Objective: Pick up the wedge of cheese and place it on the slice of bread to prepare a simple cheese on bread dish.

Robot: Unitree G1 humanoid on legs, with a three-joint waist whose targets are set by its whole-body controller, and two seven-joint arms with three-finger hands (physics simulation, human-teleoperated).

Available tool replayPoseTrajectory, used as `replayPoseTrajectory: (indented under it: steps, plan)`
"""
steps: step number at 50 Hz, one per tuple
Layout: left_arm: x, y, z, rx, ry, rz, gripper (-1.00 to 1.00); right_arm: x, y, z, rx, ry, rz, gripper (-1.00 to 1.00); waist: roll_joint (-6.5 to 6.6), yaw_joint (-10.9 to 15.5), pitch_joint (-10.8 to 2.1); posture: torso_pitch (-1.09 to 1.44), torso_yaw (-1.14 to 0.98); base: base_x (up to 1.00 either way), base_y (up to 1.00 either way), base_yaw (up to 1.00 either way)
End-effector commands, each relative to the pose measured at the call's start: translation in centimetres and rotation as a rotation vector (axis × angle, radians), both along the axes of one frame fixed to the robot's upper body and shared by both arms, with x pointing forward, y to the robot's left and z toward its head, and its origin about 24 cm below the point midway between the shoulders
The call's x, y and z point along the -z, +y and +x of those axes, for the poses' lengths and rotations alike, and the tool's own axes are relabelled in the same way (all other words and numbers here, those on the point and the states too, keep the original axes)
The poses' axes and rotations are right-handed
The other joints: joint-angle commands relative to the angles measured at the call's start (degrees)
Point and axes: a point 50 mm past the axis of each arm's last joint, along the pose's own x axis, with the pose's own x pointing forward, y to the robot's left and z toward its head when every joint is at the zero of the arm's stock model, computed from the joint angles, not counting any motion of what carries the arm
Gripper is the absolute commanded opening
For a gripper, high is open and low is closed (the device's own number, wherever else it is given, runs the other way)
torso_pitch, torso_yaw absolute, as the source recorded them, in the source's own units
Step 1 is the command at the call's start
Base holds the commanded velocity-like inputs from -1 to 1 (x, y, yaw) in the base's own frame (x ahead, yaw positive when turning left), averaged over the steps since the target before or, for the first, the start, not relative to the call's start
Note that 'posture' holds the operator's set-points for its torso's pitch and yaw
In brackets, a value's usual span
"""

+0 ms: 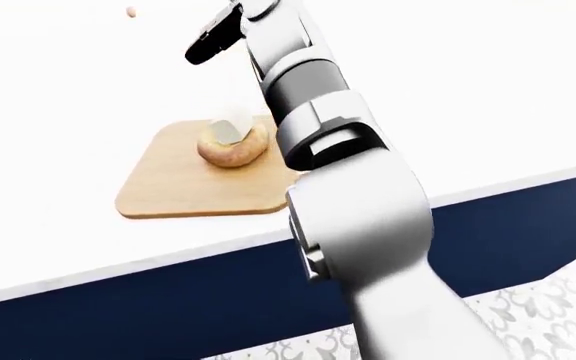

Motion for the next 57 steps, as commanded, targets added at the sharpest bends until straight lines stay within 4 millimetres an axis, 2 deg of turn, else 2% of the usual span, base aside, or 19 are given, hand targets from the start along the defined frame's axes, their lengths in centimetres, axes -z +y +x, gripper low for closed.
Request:
replayPoseTrajectory:
  steps: [1, 5, 13, 18, 24, 29, 35, 38, 47, 57]
  plan:
    - [-0.9, 0.2, -0.6, -0.014, -0.058, -0.002, 1.00, -3.3, 0.5, -1.2, -0.040, -0.131, -0.010, 1.00, 0.20, -0.1, -1.51, 0.00, 0.00, 0.00, 0.00, 0.00]
    - [-0.8, 0.2, -0.6, -0.015, -0.058, -0.002, 1.00, -3.7, 0.3, -1.4, -0.053, -0.166, -0.010, 1.00, 0.28, -0.1, -1.46, 0.00, 0.00, 0.00, 0.00, 0.00]
    - [-0.8, 0.2, -0.6, -0.015, -0.058, 0.001, 1.00, -3.8, -1.8, -1.3, -0.031, -0.184, -0.007, 1.00, -0.04, 0.0, -1.38, 0.00, 0.00, 0.00, 0.00, 0.00]
    - [-0.8, 0.0, -0.6, -0.015, -0.056, 0.007, 1.00, -4.8, -3.3, -2.0, -0.013, -0.214, 0.009, 1.00, -0.33, 0.2, -1.34, 0.00, 0.00, 0.00, 0.00, 0.00]
    - [-0.7, -0.2, -0.5, -0.011, -0.053, 0.011, 1.00, -4.6, -4.4, -2.6, -0.004, -0.224, 0.043, 1.00, -0.52, 0.3, -1.25, 0.00, 0.00, 0.00, 0.00, 0.00]
    - [-0.8, 0.0, -0.6, -0.020, -0.053, 0.007, 1.00, -5.0, -6.1, -4.1, -0.005, -0.253, 0.104, 1.00, -0.77, 0.4, -1.21, 0.00, 0.00, 0.00, 0.00, 0.00]
    - [-0.8, -0.1, -0.6, -0.015, -0.054, 0.010, 1.00, -4.4, -7.9, -6.2, 0.012, -0.266, 0.133, 1.00, -1.23, 0.7, -1.05, 0.00, 0.00, 0.00, 0.00, 0.00]
    - [-0.8, 0.0, -0.6, -0.021, -0.054, 0.010, 1.00, -4.8, -9.3, -7.7, 0.027, -0.283, 0.147, 1.00, -1.41, 0.7, -1.11, 0.00, 0.00, 0.00, 0.00, 0.00]
    - [-0.8, 0.2, -0.7, -0.030, -0.052, 0.008, 1.00, -3.7, -12.4, -10.9, 0.064, -0.287, 0.157, 1.00, -1.94, 0.9, -0.91, 0.00, 0.00, 0.00, 0.00, 0.00]
    - [-0.7, 0.2, -0.6, -0.033, -0.044, 0.011, 1.00, -4.2, -14.5, -14.0, 0.107, -0.344, 0.203, 1.00, -2.19, 1.0, -0.77, 0.00, 0.00, 0.00, 0.00, 0.00]
